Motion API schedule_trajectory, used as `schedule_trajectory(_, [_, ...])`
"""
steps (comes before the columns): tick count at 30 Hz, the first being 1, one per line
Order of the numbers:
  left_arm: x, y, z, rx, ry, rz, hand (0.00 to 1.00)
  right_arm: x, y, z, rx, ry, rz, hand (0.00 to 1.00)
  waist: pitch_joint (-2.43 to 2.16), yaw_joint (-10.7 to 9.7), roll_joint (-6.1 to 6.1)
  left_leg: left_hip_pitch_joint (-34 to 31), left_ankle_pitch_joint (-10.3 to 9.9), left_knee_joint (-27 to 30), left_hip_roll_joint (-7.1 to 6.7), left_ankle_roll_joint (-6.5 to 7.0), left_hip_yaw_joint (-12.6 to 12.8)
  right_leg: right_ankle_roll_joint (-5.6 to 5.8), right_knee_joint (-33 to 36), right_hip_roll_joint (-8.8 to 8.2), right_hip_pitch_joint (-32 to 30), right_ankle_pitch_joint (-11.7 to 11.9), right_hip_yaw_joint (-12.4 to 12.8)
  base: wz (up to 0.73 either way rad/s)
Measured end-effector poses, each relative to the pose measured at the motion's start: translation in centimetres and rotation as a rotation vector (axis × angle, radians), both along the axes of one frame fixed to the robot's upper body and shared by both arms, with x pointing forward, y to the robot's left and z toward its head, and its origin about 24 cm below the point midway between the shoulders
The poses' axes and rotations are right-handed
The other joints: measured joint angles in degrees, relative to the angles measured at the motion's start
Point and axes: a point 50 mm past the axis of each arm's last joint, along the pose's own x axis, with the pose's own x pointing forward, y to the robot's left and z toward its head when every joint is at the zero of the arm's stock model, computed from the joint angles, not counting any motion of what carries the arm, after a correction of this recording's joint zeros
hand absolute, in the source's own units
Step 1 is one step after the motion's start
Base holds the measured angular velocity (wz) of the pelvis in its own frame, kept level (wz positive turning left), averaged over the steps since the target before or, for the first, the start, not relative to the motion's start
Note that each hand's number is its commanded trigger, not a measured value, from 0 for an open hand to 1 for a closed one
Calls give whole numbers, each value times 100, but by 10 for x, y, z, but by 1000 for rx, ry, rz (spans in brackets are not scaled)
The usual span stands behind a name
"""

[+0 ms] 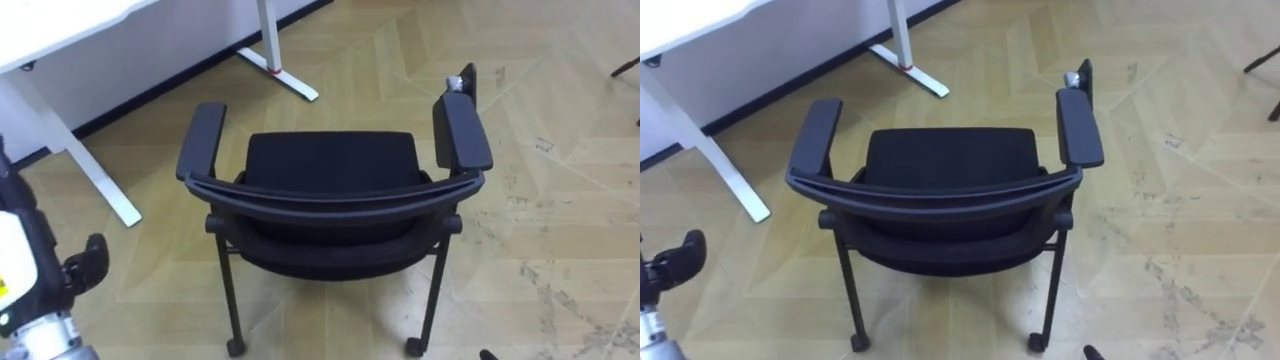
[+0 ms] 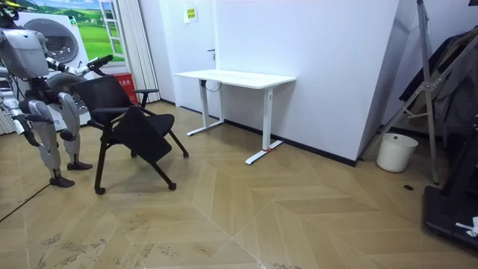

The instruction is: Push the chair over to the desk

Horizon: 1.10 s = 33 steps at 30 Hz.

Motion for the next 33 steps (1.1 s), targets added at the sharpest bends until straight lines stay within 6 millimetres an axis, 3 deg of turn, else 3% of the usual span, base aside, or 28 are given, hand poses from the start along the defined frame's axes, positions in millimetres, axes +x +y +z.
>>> schedule_trajectory(7, [4, -10, -1, 54, 19, -63, 0, -1, 0, 0, -4, 11, 17, 0, 2, -89, -1, 11, 0, -13, 1, 0, 35, 0, -15, 0, -3, 0, 25, -1])
schedule_trajectory(17, [11, -20, 8, 195, 20, -166, 0, -8, 1, -2, 6, 37, 26, 0, -16, -152, 162, 105, 0, -45, 2, 0, 116, -3, -29, 11, 9, 4, 204, -9])
schedule_trajectory(33, [14, -32, 5, 293, 72, -282, 0, -7, 2, -2, 25, 30, 30, 0, 2, -295, 152, 90, 0, -42, 12, 0, 273, -3, -10, 17, -47, 4, 333, -3])
